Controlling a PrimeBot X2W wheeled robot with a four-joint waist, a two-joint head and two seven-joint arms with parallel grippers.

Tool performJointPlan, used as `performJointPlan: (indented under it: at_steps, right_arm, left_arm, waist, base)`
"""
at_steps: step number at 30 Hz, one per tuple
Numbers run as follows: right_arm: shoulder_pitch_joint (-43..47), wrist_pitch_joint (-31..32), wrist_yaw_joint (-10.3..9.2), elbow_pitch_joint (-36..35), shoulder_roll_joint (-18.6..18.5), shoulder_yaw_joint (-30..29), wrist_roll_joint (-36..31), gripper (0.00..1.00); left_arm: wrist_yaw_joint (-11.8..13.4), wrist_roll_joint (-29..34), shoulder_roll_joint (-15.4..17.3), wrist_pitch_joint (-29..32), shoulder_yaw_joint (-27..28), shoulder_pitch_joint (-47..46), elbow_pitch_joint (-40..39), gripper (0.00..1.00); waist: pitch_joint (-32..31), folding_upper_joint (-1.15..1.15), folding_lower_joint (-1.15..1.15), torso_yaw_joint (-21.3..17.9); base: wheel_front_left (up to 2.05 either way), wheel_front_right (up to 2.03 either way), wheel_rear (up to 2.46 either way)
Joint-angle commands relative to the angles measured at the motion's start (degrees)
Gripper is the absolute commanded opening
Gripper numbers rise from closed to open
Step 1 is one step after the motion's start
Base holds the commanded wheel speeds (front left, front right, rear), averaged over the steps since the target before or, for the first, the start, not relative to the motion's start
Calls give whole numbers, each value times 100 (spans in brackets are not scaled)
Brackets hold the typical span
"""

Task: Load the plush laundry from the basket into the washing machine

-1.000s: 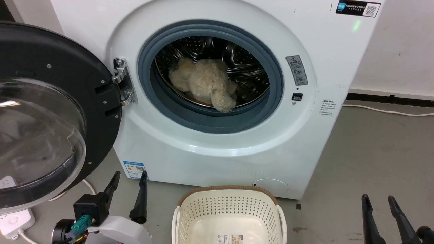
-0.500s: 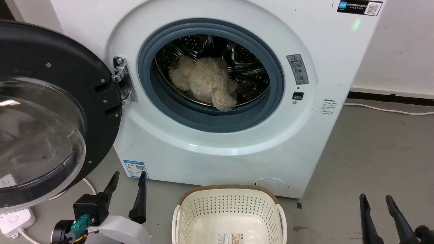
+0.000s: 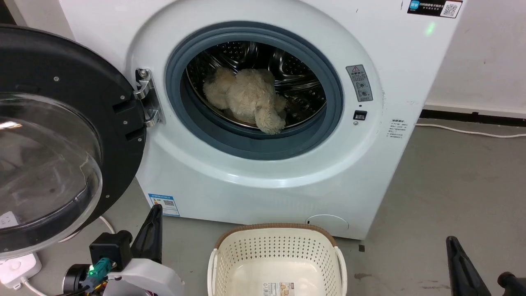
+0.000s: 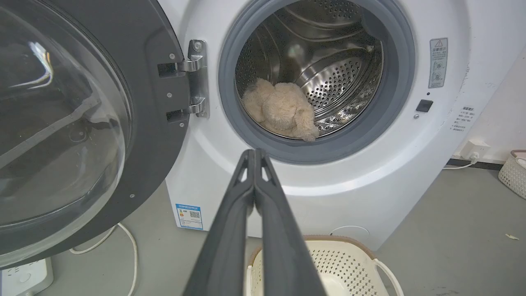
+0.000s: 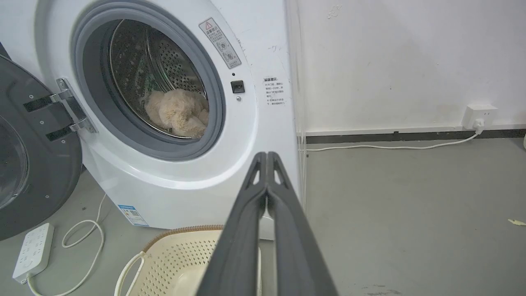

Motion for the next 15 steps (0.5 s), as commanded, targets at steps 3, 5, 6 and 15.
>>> performJointPlan:
  at_steps: [3,5,6,15]
  right_arm:
    - [-123,45,1,18,-1,40,-76,0]
    - [-141,61,1,22,-1,50,-98,0]
    - [-150,69,1,24,-1,55,-108,0]
    - [-248,156,1,46,-2,111,-227,0]
  left_arm:
    - [-86,168,-92,52,103,40,-12,0]
    - [-111,219,-127,66,140,45,-14,0]
    - [-124,245,-144,74,159,48,-15,0]
    - [-264,524,-333,154,363,77,-26,0]
  waist:
    - [6,0,0,-12]
    - [9,0,0,-19]
    - [11,0,0,-22]
    - [29,0,0,-58]
  base:
    - [0,0,0]
    - [0,0,0]
    - [0,0,0]
    - [0,0,0]
